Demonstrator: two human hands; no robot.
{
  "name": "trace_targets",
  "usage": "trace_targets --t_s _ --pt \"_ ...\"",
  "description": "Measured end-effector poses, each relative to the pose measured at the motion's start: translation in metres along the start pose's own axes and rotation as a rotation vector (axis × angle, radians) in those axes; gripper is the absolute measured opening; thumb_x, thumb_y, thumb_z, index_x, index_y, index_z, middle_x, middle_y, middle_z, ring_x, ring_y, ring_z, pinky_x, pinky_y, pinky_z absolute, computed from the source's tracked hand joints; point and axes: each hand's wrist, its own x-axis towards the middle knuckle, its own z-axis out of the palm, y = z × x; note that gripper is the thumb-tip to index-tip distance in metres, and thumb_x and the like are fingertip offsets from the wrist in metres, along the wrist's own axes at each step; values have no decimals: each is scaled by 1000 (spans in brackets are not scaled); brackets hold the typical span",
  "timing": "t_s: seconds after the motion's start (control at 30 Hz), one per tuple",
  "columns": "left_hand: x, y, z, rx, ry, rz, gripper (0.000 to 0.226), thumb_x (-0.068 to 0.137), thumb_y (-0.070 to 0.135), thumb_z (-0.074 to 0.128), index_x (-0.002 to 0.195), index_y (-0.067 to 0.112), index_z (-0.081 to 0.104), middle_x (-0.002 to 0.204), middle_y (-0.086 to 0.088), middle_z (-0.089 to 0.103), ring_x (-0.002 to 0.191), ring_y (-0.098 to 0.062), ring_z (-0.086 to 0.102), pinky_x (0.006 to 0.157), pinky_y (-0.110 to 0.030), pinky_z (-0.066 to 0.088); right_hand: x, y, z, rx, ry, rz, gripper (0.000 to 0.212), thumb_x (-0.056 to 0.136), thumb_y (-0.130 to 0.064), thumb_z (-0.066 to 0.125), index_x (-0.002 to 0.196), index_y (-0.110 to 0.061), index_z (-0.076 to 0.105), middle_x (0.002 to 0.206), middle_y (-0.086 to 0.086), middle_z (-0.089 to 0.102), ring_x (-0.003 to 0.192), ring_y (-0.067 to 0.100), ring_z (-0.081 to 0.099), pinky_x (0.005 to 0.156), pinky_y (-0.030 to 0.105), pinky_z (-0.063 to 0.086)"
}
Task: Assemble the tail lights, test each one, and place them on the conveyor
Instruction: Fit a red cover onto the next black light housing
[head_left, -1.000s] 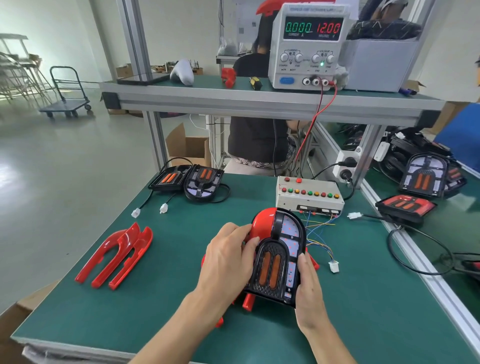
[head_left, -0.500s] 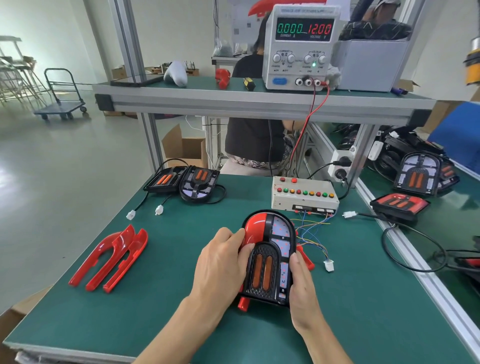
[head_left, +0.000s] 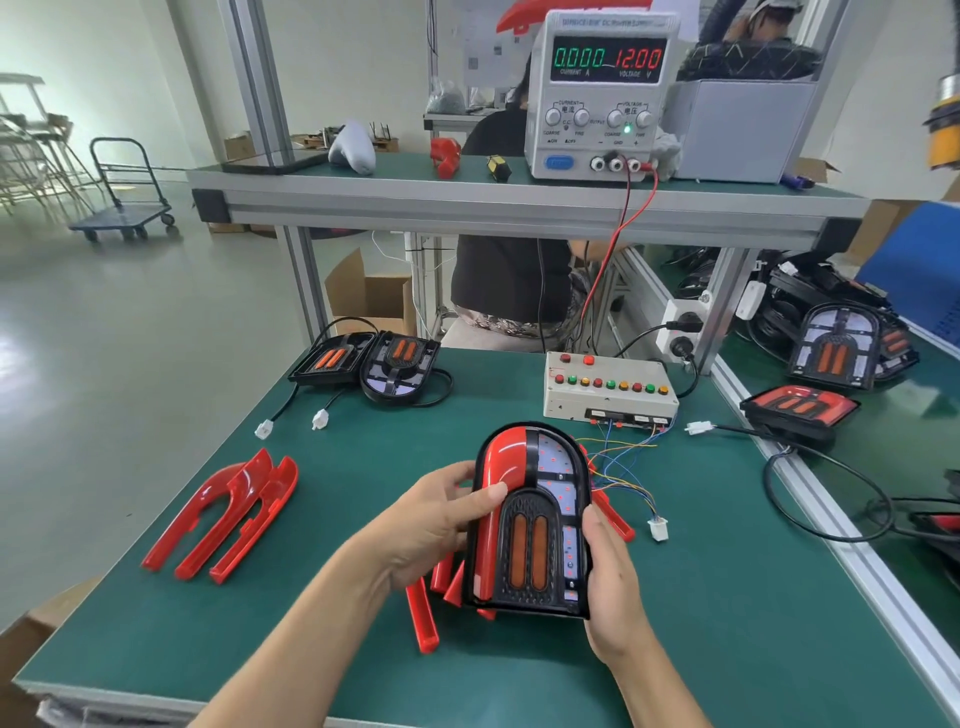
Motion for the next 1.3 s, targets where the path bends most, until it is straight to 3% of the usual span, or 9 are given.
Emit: trace_targets --t_s 0.23,0.33,0.47,0.57,0.67,0.8,0.97,1.13,1.3 --pt "0 -7 13 -196 -83 33 49 91 19 69 133 0 53 125 -25 67 110 -35 69 85 -45 58 4 -2 -7 126 19 53 52 97 -45 51 128 -8 68 129 23 68 125 43 61 107 57 47" --pt "0 -6 13 -211 -68 52 53 91 17 68 136 -4 48 129 -29 63 112 -38 67 87 -47 58 4 -6 -4 85 79 17 61 98 -59 48 123 -9 71 123 22 71 114 36 68 95 48 56" --pt "3 -4 15 -373 8 114 47 96 12 63 136 -7 49 127 -31 64 107 -37 70 83 -48 60 -2 -2 -4 17 339 -127 57 99 -64 40 115 -18 70 113 13 74 100 16 71 89 33 55" --pt "9 -1 20 -490 63 172 43 92 14 59 130 -6 55 120 -28 69 101 -34 73 79 -47 61 -14 0 -4 -218 432 -221 41 88 -65 40 103 -32 59 81 -4 68 68 9 61 60 19 49" --pt "15 1 29 -534 81 209 38 91 13 59 125 -3 58 121 -28 68 105 -35 71 87 -52 60 -21 1 4 -289 256 -156 50 82 -67 45 92 -19 55 55 1 57 46 18 49 45 27 38" --pt "23 -5 40 -522 108 228 48 94 9 58 137 -9 47 136 -34 56 116 -40 62 102 -57 51 -18 -2 4 -263 4 -40 69 78 -66 60 79 3 61 61 15 68 42 24 54 40 27 39" --pt "25 -10 50 -530 82 259 43 98 4 56 137 -11 44 133 -34 57 110 -40 64 92 -51 57 -15 -1 3 -257 24 29 69 74 -63 69 80 6 64 63 21 70 43 27 59 40 29 44" --pt "26 -13 54 -490 109 262 46 98 4 56 140 -9 41 141 -36 50 120 -43 56 106 -58 47 -16 -3 4 -221 33 32 55 74 -58 72 70 -3 69 64 22 70 45 29 59 43 31 47" --pt "28 -13 57 -444 130 262 58 89 8 64 140 -8 41 141 -35 51 124 -44 53 113 -64 36 -17 -8 4 -177 48 46 62 71 -55 75 80 6 68 67 25 70 47 29 61 46 31 50"
